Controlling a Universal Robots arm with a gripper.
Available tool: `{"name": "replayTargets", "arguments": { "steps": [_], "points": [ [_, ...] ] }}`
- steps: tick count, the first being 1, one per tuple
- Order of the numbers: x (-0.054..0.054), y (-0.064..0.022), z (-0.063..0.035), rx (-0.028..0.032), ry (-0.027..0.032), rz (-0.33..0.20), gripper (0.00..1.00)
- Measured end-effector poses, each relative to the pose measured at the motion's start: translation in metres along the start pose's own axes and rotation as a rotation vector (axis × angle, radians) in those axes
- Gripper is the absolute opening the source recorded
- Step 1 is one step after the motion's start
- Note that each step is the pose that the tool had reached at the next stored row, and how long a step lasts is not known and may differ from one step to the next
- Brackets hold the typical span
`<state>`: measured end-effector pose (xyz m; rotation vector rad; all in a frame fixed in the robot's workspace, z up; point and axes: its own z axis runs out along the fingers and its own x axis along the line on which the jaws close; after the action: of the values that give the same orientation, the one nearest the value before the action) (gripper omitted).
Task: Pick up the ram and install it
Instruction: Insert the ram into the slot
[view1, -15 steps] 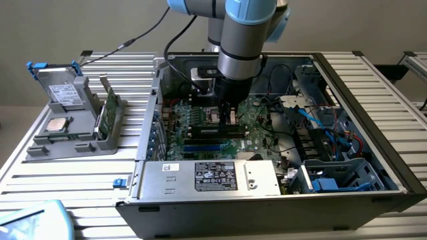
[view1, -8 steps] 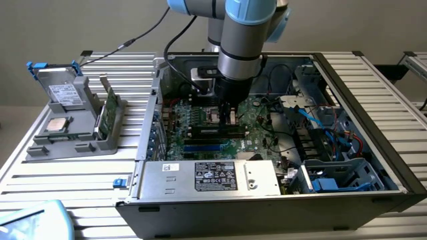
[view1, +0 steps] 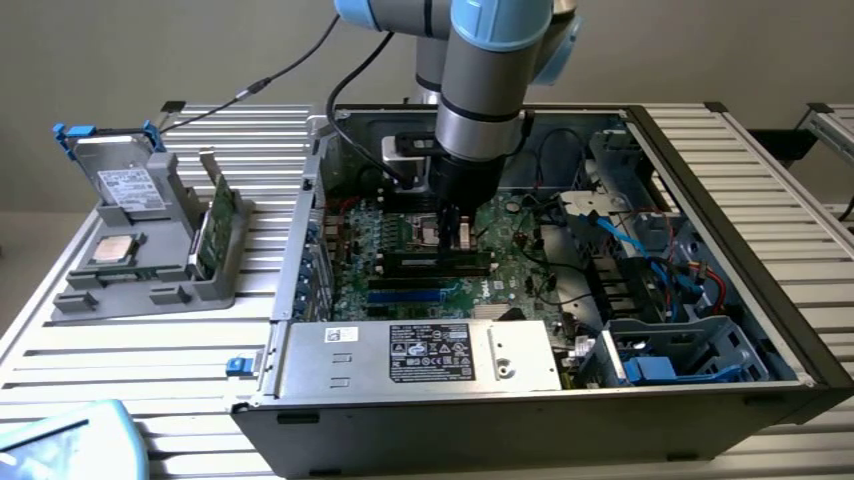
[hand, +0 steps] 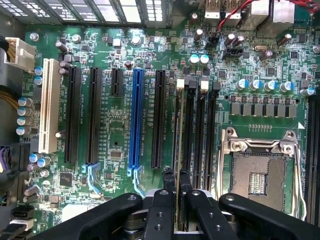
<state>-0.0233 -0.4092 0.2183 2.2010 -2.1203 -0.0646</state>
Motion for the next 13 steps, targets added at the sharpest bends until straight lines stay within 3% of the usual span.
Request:
{"name": "replayTargets", "arguments": {
  "steps": [13],
  "points": [
    [-0.0001,-0.0001,0.0014,-0.0006,-0.002,0.022,0.15]
  ]
}}
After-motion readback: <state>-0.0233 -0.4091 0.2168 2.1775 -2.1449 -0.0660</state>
